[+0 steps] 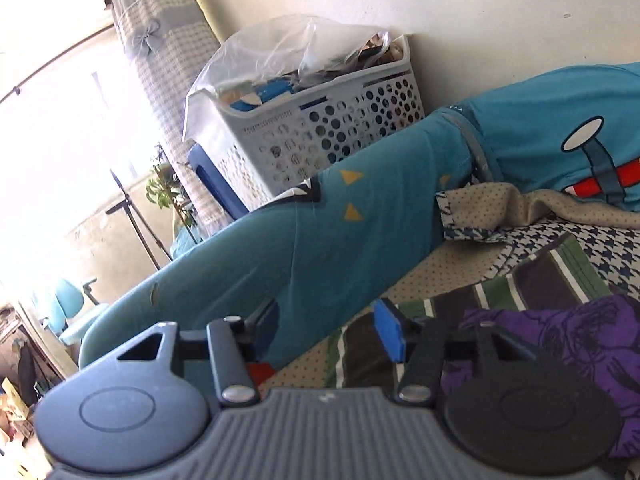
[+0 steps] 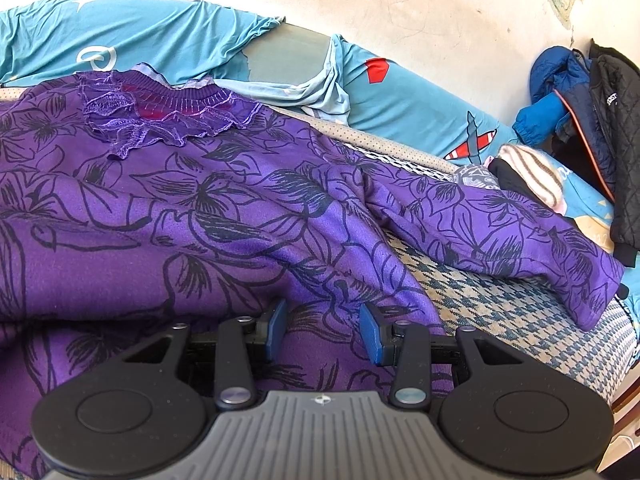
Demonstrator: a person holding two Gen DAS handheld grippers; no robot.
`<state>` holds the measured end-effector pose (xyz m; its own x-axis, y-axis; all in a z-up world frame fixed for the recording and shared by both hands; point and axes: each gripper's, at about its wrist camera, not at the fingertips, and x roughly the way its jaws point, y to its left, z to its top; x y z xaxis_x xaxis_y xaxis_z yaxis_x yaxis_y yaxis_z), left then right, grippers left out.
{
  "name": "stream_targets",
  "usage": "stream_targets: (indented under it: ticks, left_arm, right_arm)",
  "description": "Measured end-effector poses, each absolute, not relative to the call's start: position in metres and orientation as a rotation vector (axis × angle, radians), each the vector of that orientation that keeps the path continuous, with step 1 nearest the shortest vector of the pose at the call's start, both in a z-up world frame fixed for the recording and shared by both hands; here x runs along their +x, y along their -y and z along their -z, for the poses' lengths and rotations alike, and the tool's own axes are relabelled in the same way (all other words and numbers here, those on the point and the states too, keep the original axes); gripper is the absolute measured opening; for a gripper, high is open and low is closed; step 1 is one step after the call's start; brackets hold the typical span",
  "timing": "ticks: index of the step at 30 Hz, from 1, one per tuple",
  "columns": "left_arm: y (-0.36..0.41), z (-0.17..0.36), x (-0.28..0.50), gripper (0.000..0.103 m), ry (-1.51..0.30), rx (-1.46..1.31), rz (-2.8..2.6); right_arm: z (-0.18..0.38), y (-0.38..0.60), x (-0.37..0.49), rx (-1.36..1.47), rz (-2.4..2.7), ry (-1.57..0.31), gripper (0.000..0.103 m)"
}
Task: Fold clothes
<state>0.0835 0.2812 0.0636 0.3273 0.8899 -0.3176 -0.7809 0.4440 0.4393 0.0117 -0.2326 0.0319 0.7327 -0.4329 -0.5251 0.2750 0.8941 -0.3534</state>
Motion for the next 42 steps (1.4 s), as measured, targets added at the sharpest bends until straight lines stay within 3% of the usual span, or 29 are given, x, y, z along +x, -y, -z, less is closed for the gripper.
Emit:
stream_targets:
  ticks: [5,9,21,36,42]
  left_arm:
    - [-0.258,-0.063,0.087,0.056,-0.566,0.251,-1.020]
    - [-0.229,-0.062,0.103,0.072,-0.571,0.289,-0.915]
    - [-0.123,-0.058,0.117,0.072,-0.632,0.272,-0.494]
    - [0.001,-0.028,0.032,0.081,-0.694,0.335,-0.035]
    - [-0.005,-0.014,0.020,0.081,-0.758,0.272,-0.045]
  right_arm:
    - [-0.031,0.232,0.012,-0.268,0.398,-0.638,0.039]
    - [-0.031,0.232,0.012,-0.272,0.396,-0.635,0.039]
    - [-0.032,0.232,0.013,-0.267,0.397,-0.642,0.039]
    - [-0.046,0.253,0.002,-0.161,0.307,-0.691,0.040]
    - [-0.073,0.307,-0.013,0.116,0.273,-0.680,0.046]
